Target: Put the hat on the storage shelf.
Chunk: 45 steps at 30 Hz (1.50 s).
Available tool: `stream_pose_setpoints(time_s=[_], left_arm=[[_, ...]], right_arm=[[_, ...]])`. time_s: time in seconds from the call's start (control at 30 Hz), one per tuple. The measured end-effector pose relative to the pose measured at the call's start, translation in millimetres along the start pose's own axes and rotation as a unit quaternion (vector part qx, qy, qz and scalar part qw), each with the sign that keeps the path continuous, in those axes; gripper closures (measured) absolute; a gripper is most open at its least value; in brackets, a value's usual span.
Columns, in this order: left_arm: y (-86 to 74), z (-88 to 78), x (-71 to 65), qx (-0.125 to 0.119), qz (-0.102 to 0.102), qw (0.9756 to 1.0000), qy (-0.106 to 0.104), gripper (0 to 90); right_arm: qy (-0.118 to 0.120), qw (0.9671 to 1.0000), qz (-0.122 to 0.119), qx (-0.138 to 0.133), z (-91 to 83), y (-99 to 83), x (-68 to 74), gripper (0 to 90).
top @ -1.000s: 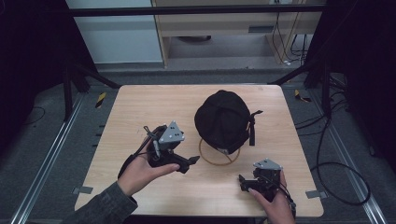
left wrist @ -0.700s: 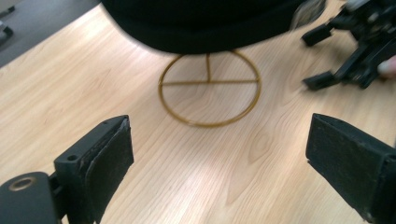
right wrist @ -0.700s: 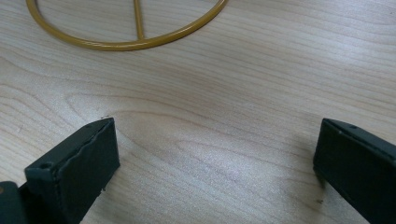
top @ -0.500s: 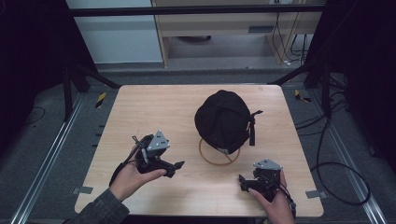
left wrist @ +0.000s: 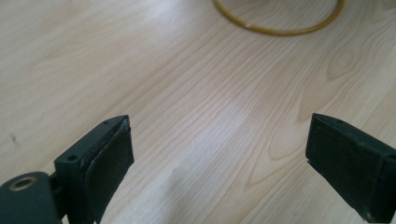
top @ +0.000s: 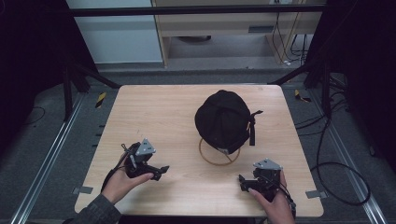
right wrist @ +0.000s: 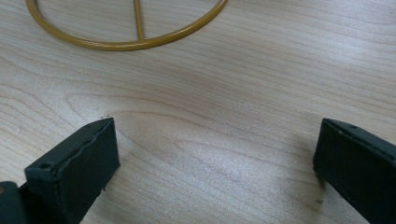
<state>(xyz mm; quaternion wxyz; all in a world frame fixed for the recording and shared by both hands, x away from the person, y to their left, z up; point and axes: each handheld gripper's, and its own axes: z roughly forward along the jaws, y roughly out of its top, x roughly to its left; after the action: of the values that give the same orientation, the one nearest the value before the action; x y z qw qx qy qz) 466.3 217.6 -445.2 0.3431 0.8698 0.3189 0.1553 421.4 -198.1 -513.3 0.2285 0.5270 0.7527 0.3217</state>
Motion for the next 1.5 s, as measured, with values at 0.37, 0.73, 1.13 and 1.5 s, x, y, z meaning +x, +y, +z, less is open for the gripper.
stream_pose_setpoints(time_s=[0.37, 0.73, 1.13, 1.5], left_arm=[[-34.2, 4.7, 18.3, 0.022, -0.021, 0.9995, 0.013, 6.9], [-55.0, 11.2, 31.2, 0.032, -0.041, 0.9983, 0.026, 6.7], [-70.3, 18.0, 41.3, 0.008, -0.054, 0.998, 0.034, 3.6], [-74.7, 18.6, 45.5, -0.01, -0.062, 0.9972, 0.039, 2.0]], right_arm=[[0.0, 1.0, 0.001, 0.0, 0.0, 0.0, 0.2, 0.4], [0.0, 1.0, 0.0, 0.0, 0.0, 0.0, 0.0, 0.4], [-0.001, 1.0, 0.001, 0.0, 0.0, 0.0, 0.1, 0.4], [0.0, 1.0, 0.0, 0.0, 0.0, -0.1, 0.0, 0.4]])
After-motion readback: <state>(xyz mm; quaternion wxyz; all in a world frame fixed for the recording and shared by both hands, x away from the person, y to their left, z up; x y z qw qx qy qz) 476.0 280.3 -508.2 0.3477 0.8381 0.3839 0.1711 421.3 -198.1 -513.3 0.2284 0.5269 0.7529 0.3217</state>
